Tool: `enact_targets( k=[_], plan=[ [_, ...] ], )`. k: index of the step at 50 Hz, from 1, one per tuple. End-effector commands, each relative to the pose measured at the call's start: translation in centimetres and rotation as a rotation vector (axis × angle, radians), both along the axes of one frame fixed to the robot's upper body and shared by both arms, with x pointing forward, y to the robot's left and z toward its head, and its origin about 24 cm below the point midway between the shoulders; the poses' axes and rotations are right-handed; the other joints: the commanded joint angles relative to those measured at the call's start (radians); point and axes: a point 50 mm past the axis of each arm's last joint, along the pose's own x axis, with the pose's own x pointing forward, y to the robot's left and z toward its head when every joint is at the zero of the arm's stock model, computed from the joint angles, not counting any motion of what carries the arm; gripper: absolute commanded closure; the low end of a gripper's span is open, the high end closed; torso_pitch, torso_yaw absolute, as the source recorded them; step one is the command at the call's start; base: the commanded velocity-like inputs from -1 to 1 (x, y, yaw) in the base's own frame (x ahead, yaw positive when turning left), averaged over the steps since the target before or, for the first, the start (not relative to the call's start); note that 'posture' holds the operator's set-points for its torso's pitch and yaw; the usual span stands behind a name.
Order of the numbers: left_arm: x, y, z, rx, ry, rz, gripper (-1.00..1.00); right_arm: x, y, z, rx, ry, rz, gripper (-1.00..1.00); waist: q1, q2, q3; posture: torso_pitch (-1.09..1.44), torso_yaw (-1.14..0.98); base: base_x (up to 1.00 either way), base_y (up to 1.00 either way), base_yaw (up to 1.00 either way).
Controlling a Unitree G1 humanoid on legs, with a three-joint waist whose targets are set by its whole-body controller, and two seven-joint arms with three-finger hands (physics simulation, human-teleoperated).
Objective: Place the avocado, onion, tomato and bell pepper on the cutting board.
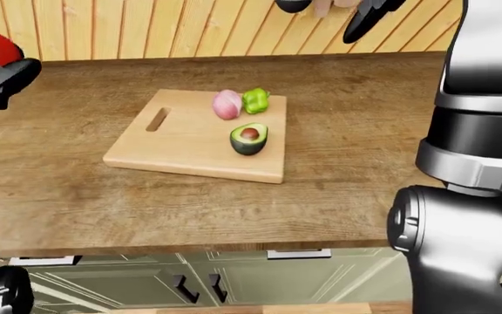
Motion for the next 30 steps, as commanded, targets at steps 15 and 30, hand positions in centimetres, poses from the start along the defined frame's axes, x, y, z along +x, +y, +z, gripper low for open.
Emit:
enact_targets(
  k=[15,30],
  plan=[
    [9.3,-0.4,7.2,0.032,0.030,-0.020,1.00,-1.2,0.1,1.4,-0.009,-0.071,0.002,-1.00,0.007,-0.021,-0.034,0.00,0.00,0.00,0.00,0.00],
    [15.1,-4.2,1.5,0.078,0.214,-0.090,1.00,-0.9,-0.2,0.8,-0.014,-0.060,-0.005,-1.00,0.005,-0.036,-0.047,0.00,0.00,0.00,0.00,0.00]
  ],
)
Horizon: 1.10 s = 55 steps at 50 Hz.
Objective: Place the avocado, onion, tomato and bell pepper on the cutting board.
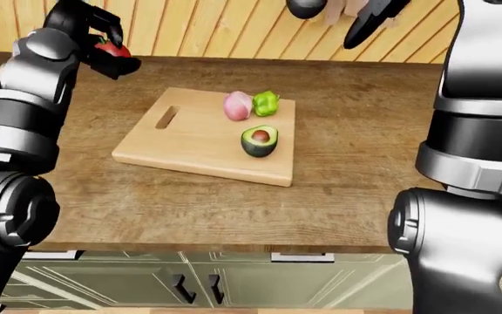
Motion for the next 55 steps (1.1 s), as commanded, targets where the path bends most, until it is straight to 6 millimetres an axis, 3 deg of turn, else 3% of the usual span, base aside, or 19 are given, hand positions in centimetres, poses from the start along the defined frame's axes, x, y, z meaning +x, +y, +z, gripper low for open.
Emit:
enact_targets(
  k=[1,11,28,37,46,47,48,49,51,55],
  plan=[
    [-0.8,-0.7,4.1,0.013,-0.165,-0.033,1.00,-1.0,-0.2,1.2,0.007,-0.066,-0.002,-1.00,0.001,0.004,-0.040,0.00,0.00,0.00,0.00,0.00],
    [-0.3,-2.6,2.3,-0.006,-0.114,-0.142,1.00,-0.8,-0.3,0.8,0.009,-0.057,-0.007,-1.00,0.003,0.003,-0.039,0.00,0.00,0.00,0.00,0.00],
    [0.6,-4.8,-2.7,-0.032,0.006,-0.242,1.00,-0.7,-0.4,0.4,-0.002,-0.047,-0.013,-1.00,0.004,-0.001,-0.042,0.00,0.00,0.00,0.00,0.00],
    [0.7,-6.4,-3.1,-0.030,0.005,-0.290,1.00,-0.5,-0.6,0.2,-0.007,-0.040,-0.020,-1.00,0.006,-0.006,-0.046,0.00,0.00,0.00,0.00,0.00],
    [0.8,-6.4,-4.0,-0.030,0.027,-0.291,1.00,-0.4,-0.4,-0.2,-0.009,-0.031,-0.017,-1.00,0.005,-0.004,-0.049,0.00,0.00,0.00,0.00,0.00],
    [0.8,-6.4,-4.2,-0.028,0.035,-0.296,0.47,-0.3,-0.5,-0.4,-0.010,-0.028,-0.020,-1.00,0.005,-0.004,-0.050,0.00,0.00,0.00,0.00,0.00],
    [0.8,-6.4,-4.3,-0.026,0.036,-0.297,0.11,-0.2,-0.5,-0.5,-0.009,-0.026,-0.019,-1.00,0.005,-0.004,-0.049,0.00,0.00,0.00,0.00,0.00],
    [0.8,-6.4,-4.3,-0.026,0.039,-0.297,-0.42,-0.2,-0.5,-0.5,-0.010,-0.024,-0.019,-1.00,0.005,-0.004,-0.049,0.00,0.00,0.00,0.00,0.00],
    [0.8,-6.5,-4.3,-0.023,0.039,-0.297,-0.98,-0.3,-0.5,-0.5,-0.008,-0.024,-0.019,-1.00,0.005,-0.004,-0.050,0.00,0.00,0.00,0.00,0.00],
    [0.8,-6.6,-4.5,-0.018,0.043,-0.301,-1.00,-0.2,-0.5,-0.7,-0.012,-0.019,-0.021,-1.00,0.005,-0.005,-0.050,0.00,0.00,0.00,0.00,0.00]
  ],
)
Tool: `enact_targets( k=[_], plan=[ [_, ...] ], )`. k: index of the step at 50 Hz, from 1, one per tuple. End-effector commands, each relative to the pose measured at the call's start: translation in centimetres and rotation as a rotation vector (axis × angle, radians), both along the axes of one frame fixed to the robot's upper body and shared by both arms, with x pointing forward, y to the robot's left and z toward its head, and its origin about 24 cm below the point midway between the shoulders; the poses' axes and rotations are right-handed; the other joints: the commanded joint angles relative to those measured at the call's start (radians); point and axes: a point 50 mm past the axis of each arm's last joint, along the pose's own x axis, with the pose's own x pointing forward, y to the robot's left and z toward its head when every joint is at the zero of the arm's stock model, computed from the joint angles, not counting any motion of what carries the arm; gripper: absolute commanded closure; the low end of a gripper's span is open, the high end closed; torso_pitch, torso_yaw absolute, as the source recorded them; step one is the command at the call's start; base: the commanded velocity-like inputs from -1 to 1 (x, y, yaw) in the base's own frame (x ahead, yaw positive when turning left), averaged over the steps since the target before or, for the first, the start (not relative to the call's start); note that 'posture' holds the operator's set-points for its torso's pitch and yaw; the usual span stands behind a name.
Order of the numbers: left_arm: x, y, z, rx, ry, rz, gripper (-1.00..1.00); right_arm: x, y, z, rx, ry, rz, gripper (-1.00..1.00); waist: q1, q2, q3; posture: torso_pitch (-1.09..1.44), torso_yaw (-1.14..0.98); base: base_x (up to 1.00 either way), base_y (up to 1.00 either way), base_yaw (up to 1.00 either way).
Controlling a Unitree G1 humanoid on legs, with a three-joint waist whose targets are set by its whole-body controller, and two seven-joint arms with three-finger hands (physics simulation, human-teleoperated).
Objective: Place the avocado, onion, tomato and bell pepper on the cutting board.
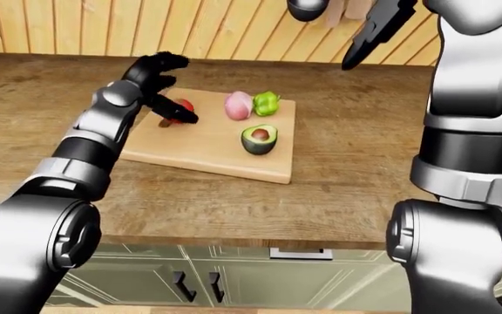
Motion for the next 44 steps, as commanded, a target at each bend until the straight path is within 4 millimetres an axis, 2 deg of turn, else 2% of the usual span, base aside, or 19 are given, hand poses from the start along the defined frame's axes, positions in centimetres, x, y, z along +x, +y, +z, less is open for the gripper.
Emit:
enact_targets(
  k=[1,5,9,16,18,31,44],
  plan=[
    [-0.1,-0.4,3.1,0.000,-0.111,-0.019,-1.00,-1.1,-0.1,1.6,0.005,-0.081,-0.002,-1.00,0.000,-0.002,-0.034,0.00,0.00,0.00,0.00,0.00],
    [-0.1,-0.4,3.7,-0.005,-0.118,-0.021,-1.00,-1.1,-0.2,1.6,0.004,-0.077,-0.003,-1.00,0.000,-0.002,-0.035,0.00,0.00,0.00,0.00,0.00],
    [-0.4,-0.1,5.8,-0.022,-0.154,-0.013,-1.00,-1.0,-0.3,1.6,0.006,-0.075,-0.006,-1.00,0.000,-0.002,-0.035,0.00,0.00,0.00,0.00,0.00],
    [-1.9,1.6,12.1,-0.069,-0.260,-0.003,-1.00,-0.7,-0.2,1.4,0.004,-0.063,-0.008,-1.00,-0.003,0.001,-0.028,0.00,0.00,0.00,0.00,0.00],
    [-2.3,2.0,13.1,-0.076,-0.276,0.003,-1.00,-0.5,-0.1,1.2,0.005,-0.060,-0.007,-1.00,-0.003,0.002,-0.026,0.00,0.00,0.00,0.00,0.00],
    [-3.6,2.7,16.1,-0.081,-0.346,0.021,-1.00,-0.6,0.2,1.9,-0.006,-0.074,-0.005,-1.00,-0.002,0.008,-0.020,0.00,0.00,0.00,0.00,0.00],
    [-3.9,2.5,17.3,-0.071,-0.370,0.019,-1.00,-0.8,0.0,2.7,-0.002,-0.087,-0.007,-1.00,-0.001,0.004,-0.016,0.00,0.00,0.00,0.00,0.00]
  ],
)
